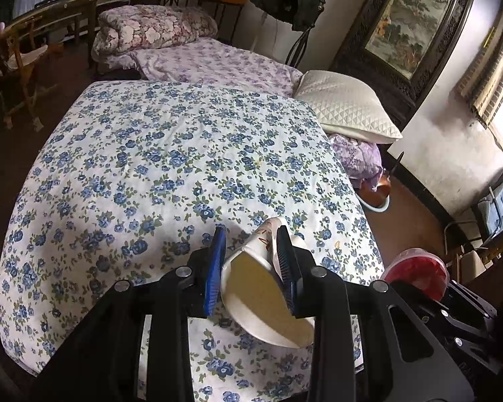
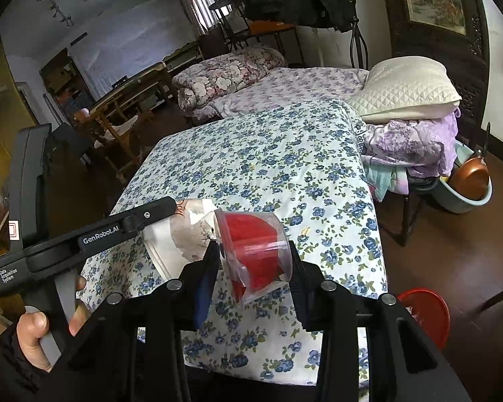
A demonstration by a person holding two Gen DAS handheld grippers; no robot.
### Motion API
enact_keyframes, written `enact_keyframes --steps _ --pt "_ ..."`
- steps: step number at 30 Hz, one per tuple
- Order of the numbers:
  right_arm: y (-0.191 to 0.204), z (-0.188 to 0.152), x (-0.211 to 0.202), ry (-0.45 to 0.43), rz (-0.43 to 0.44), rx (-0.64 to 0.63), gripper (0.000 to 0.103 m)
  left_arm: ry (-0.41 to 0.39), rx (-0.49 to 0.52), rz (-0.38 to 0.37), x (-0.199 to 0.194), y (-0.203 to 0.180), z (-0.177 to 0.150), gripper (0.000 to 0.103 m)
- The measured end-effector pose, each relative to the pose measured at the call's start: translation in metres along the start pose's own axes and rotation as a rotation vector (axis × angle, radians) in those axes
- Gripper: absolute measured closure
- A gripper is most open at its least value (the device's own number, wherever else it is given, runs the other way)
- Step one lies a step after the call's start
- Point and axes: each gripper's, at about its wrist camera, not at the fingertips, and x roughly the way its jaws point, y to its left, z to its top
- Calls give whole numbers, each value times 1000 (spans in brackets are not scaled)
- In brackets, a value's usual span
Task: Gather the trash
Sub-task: 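Carry the red cup and white paper cup over the red basket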
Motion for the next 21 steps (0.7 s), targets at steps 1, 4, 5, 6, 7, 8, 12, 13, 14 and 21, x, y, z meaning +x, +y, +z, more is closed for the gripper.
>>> enact_keyframes --steps 1,4,5,6,7,8,12,13,14,21 --pt "-2 0 1 1 0 3 64 2 1 -1 1 -1 0 71" --pt "-9 0 2 1 -1 17 64 7 9 -9 4 -5 3 71" --pt "-12 0 1 -1 -4 25 64 8 18 -14 6 -9 4 71" --pt "-15 0 1 -2 -7 30 64 9 26 -19 7 -13 4 71" --pt "-19 0 0 -5 -12 35 64 9 31 -22 7 -15 5 71" --pt "-24 0 -2 -9 -14 43 64 11 39 -29 9 -20 5 71" --pt "-46 -1 -10 -22 -28 71 64 20 83 -57 16 -47 6 71" --pt "-51 -1 -12 -24 -33 75 64 23 92 -66 18 -54 7 71" --pt "-60 -3 -16 -27 -44 81 64 29 102 -79 20 -62 7 71" --pt "-131 -30 -47 -25 -164 128 64 77 234 -164 47 -150 -1 71"
